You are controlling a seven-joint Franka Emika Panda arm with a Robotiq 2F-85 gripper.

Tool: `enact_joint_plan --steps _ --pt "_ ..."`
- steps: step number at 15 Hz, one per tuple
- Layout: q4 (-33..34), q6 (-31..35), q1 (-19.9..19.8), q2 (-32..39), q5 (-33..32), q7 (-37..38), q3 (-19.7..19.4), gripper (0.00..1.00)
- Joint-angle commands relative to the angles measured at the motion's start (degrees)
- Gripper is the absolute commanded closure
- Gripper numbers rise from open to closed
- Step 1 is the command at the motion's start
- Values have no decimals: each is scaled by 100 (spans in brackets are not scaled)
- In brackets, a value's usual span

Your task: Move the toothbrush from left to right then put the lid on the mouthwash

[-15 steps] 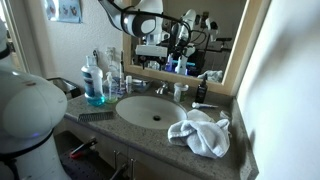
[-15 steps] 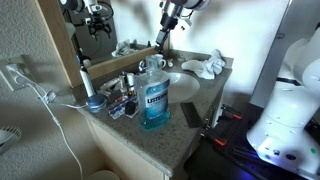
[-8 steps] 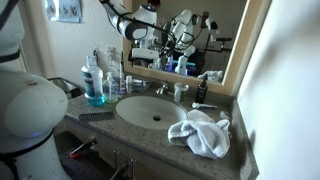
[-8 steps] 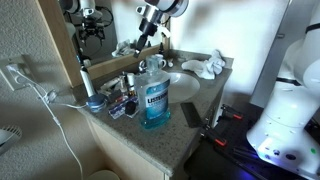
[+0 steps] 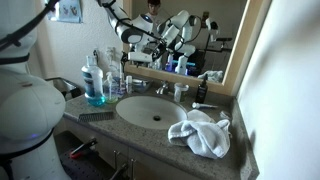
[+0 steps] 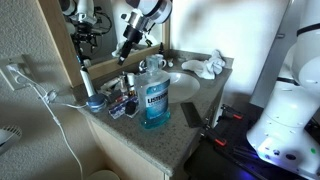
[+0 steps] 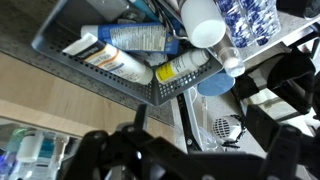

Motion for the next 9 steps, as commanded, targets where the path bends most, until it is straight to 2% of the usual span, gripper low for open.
enact_joint_plan --steps 1,5,9 --pt "494 -196 -224 374 611 -643 362 0" --pt "752 -265 -248 599 1257 -1185 648 0" --pt "926 -347 -197 792 1627 -1570 790 0"
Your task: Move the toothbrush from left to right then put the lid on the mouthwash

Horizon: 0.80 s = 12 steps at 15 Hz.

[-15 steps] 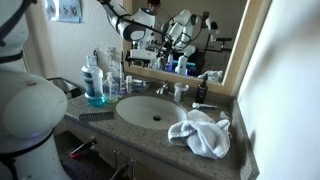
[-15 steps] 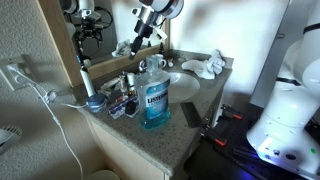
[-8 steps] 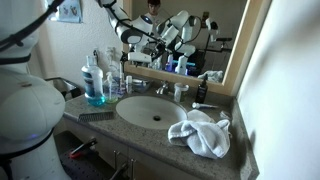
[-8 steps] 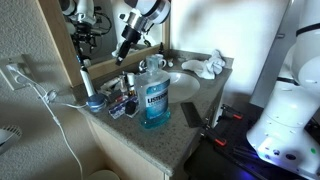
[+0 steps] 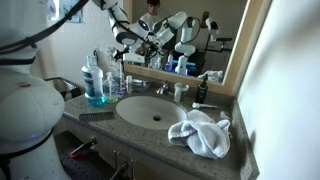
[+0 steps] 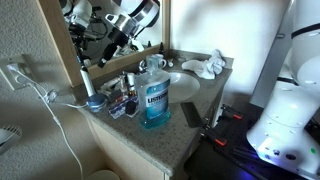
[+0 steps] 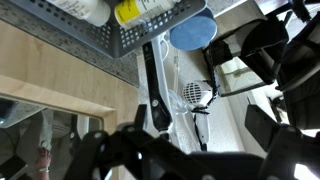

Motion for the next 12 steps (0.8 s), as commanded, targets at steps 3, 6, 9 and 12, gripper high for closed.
enact_joint_plan --steps 3,6,9,12 --pt "317 -207 -45 291 506 -652 164 0" --pt "393 -157 -40 436 807 -1027 190 0" --pt "539 -166 -16 629 1106 -1376 182 0" --pt "723 -157 24 859 1242 -1567 154 0"
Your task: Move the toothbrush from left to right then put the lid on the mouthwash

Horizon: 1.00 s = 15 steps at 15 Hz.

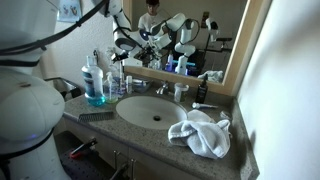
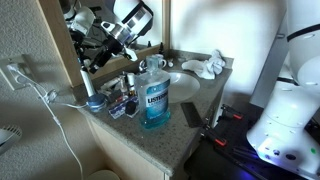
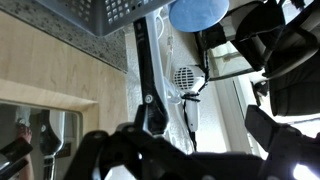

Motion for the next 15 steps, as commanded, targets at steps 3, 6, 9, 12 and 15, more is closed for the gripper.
enact_joint_plan --steps 3,6,9,12,15 --pt "524 -123 27 498 229 -306 -1 0" --pt "764 -154 49 729 148 -272 0 0" --pt "987 -168 51 900 140 -262 10 0" --pt "1163 -197 59 1018 118 -253 14 26" --pt "1243 -224 65 1059 80 -257 5 51"
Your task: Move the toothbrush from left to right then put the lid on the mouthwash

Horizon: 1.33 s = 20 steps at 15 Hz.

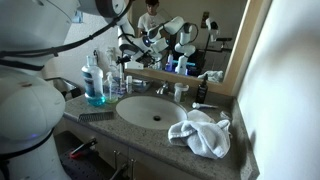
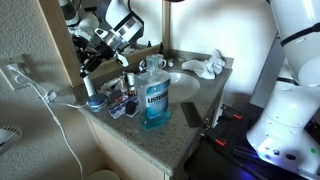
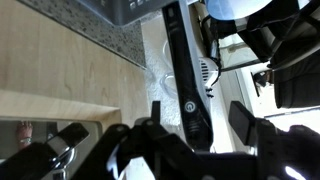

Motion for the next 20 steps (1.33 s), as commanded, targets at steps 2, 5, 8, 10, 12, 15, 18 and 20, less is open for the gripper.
enact_joint_plan --steps 2,5,8,10,12,15,18,20 --pt "203 -166 -14 86 -9 -142 -7 66" --pt "196 -163 -19 67 -30 -130 -15 88" --pt "170 -169 -34 37 -26 -146 -7 86" --pt "158 -159 -40 18 -3 -160 1 86" --pt "146 -115 -49 -17 46 -220 19 86" --pt "108 17 -72 -83 216 -476 59 86" --pt "58 153 -83 -154 542 -902 94 87" --pt "51 215 -81 -204 907 -1205 99 87"
